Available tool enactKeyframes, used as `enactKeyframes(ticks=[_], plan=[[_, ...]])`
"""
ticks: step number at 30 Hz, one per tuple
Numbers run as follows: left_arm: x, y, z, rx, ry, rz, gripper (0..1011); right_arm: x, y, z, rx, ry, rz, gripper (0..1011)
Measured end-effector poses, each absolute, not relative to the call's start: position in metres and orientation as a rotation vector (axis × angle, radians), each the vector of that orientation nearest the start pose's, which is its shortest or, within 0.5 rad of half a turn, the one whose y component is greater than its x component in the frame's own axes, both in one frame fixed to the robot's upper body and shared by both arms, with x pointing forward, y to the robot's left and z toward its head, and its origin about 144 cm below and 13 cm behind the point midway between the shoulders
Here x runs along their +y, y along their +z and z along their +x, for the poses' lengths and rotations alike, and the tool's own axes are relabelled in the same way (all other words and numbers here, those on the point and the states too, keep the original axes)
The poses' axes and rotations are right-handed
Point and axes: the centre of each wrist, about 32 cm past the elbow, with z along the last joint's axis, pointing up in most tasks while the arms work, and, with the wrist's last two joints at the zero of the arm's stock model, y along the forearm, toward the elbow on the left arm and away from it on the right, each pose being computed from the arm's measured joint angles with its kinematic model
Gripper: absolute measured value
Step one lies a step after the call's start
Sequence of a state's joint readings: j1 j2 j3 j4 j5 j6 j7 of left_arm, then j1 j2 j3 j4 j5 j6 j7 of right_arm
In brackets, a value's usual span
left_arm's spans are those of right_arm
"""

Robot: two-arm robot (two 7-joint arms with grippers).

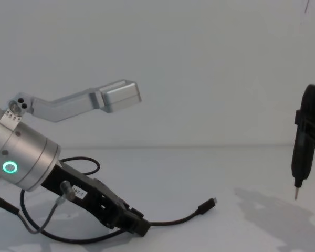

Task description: Pick up the data cable with the one hand.

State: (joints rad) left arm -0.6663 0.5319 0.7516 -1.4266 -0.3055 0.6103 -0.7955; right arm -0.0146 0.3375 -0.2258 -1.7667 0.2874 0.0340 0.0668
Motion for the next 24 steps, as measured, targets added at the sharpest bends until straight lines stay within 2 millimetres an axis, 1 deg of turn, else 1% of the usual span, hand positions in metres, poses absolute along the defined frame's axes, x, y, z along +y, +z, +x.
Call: enactKeyframes(ticks=[1,2,4,5,8,17,24], plan=[[0.2146,1.2607,0.5703,0.127,0.397,0.692,274,-0.2371,1.1887,0.4433,-0.075,-1.229,0.026,279],[0.2146,1.2608,0.5704,0.127,0.397,0.692,215,-0.2371,1.1887,0.4433,-0.075,-1.229,0.026,279],[0.2146,1.2608,0.5705,0.127,0.397,0.692,180,-0.2371,1.1887,0.4433,-0.075,-1.229,0.026,279],[0.2146,1.2608,0.5705,0.126,0.397,0.691,126,-0.2371,1.1887,0.4433,-0.075,-1.229,0.026,279],[0.2147,1.2608,0.5706,0.126,0.398,0.691,46,-0.2371,1.1887,0.4433,-0.075,-1.229,0.026,279],[0.2149,1.2608,0.5706,0.126,0.398,0.690,43,-0.2372,1.1888,0.4433,-0.075,-1.230,0.026,279],[0.2147,1.2613,0.5677,0.090,0.392,0.673,43,-0.2404,1.1899,0.4441,-0.065,-1.224,0.042,279]])
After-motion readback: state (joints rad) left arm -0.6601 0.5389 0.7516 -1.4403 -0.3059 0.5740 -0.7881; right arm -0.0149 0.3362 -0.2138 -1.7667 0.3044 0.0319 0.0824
